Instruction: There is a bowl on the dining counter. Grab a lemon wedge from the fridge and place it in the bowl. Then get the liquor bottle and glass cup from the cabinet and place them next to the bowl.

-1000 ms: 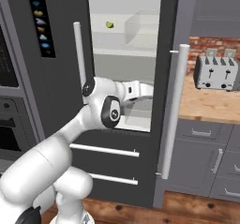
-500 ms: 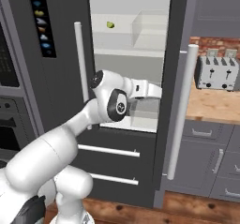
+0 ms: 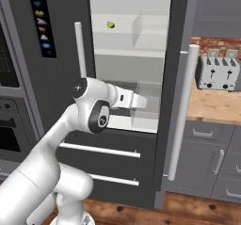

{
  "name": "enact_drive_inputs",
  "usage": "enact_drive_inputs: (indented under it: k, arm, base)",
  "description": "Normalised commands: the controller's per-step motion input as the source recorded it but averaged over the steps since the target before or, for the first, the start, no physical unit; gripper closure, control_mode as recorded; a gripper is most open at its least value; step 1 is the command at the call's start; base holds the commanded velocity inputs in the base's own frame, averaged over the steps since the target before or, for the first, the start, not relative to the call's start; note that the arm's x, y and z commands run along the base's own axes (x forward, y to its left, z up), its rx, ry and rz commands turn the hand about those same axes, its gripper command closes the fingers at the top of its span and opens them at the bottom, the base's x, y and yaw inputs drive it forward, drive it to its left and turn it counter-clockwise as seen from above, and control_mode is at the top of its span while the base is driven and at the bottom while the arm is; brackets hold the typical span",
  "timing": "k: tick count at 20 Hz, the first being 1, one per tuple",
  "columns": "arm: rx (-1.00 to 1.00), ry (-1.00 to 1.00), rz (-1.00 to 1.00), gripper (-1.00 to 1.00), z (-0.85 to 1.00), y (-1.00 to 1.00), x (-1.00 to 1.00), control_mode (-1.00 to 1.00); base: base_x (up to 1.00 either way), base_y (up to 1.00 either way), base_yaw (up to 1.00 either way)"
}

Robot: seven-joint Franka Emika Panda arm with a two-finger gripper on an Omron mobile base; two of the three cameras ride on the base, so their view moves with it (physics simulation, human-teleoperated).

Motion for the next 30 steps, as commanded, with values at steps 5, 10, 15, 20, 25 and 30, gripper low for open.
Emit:
enact_drive_inputs:
  k: [5, 10, 15, 20, 25, 30]
  arm:
    - [0.21, 0.00, 0.08, -1.00, 0.00, 1.00, 0.00, -1.00]
    - [0.24, 0.00, 0.09, -1.00, 0.02, 1.00, 0.00, -1.00]
    - [0.22, 0.00, 0.09, -1.00, 0.08, 1.00, 0.00, -1.00]
    - [0.13, 0.00, 0.08, -1.00, 0.24, 0.98, 0.00, -1.00]
    - [0.02, -0.04, 0.03, -1.00, 0.38, 0.55, 0.02, -1.00]
    - [-0.06, -0.01, -0.01, -1.00, 0.13, 0.08, 0.51, -1.00]
  base:
    - [0.00, 0.00, 0.00]
    - [0.00, 0.00, 0.00]
    - [0.00, 0.00, 0.00]
    - [0.00, 0.00, 0.00]
    - [0.00, 0.00, 0.00]
    - [0.00, 0.00, 0.00]
